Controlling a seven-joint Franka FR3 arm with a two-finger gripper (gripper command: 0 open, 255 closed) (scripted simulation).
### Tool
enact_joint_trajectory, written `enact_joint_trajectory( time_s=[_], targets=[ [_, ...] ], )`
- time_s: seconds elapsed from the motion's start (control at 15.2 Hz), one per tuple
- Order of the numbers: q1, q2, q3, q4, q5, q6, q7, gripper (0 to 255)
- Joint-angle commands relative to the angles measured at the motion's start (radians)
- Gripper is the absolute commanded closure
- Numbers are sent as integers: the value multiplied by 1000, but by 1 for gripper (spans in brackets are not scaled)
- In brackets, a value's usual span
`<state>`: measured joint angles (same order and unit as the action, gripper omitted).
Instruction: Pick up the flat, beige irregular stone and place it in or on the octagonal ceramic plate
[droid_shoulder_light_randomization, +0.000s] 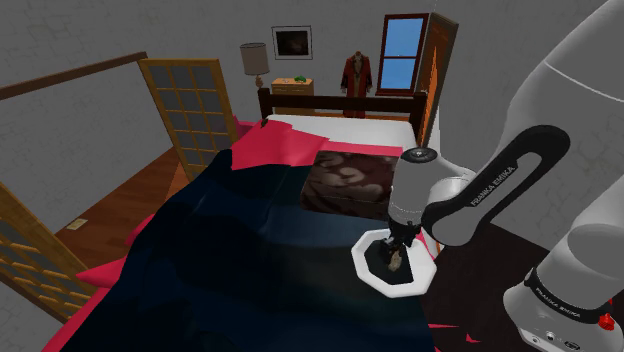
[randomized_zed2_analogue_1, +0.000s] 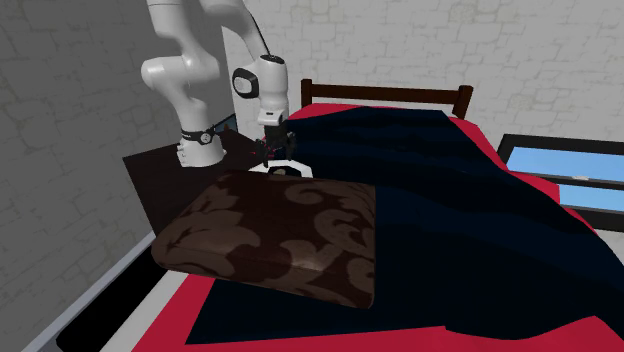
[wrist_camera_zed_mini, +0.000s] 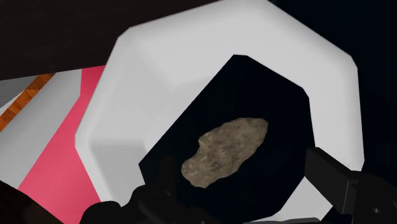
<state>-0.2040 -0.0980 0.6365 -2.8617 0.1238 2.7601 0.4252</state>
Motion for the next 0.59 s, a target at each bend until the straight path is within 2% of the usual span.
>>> enact_joint_trajectory(
  time_s=[0.0, 0.53],
  targets=[
    [42, -96, -13, 7, 118, -97, -75, 0],
    [49, -95, -21, 7, 114, -96, -72, 0]
  ],
)
